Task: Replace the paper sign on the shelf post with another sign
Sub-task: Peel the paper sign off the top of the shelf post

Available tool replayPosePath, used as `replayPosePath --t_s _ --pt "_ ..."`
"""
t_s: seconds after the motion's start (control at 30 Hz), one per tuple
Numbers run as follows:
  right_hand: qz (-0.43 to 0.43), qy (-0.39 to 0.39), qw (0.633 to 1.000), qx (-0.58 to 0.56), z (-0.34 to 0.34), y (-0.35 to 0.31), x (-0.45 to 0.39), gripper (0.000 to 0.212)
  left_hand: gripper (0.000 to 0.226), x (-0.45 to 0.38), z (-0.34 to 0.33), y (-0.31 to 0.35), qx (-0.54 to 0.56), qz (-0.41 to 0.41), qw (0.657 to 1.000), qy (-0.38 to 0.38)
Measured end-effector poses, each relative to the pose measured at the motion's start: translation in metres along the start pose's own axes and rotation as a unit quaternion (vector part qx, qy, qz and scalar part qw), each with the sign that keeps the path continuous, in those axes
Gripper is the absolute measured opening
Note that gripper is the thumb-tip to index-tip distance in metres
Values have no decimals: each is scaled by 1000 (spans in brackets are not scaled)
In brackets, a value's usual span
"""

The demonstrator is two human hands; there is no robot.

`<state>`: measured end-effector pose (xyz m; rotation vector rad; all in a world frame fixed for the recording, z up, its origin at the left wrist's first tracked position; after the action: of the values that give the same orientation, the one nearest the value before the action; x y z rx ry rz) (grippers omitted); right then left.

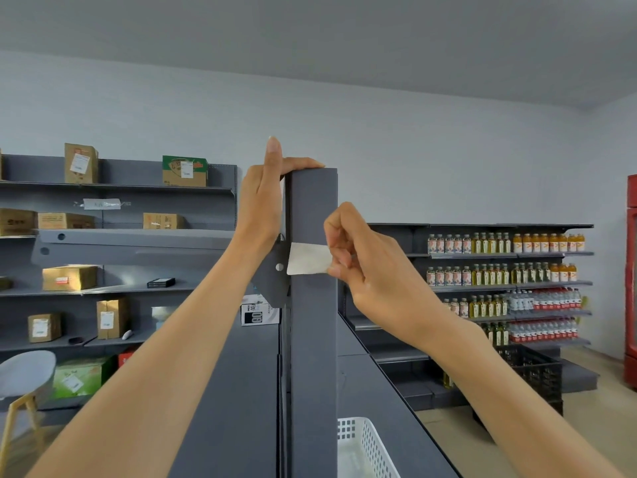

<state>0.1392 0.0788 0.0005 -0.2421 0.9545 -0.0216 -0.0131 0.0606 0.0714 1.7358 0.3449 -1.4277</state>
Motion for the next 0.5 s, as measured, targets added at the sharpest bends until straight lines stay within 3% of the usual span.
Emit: replayPosePath --t_s 0.13,0.37,0.5 --pt "5 14 1000 -15 11 -8 6 45 72 3 -2 3 4 9 1000 3" --pt "13 104 992 -72 41 -13 5 31 74 2 -1 3 -47 8 999 2" --pt "-2 91 993 -80 43 -9 10 29 53 18 -3 12 -126 -31 991 -43"
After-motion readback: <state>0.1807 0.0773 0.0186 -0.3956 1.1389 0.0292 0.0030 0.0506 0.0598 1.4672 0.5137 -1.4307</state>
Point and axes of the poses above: each hand's wrist, its own x-axis away from the middle knuckle, its own z-axis out of the back of the hand, y = z × x, the point moved 7 cm from there along -x, towards the middle knuckle, and after that the axes turned 4 degrees about -x, right-handed, at the moved point
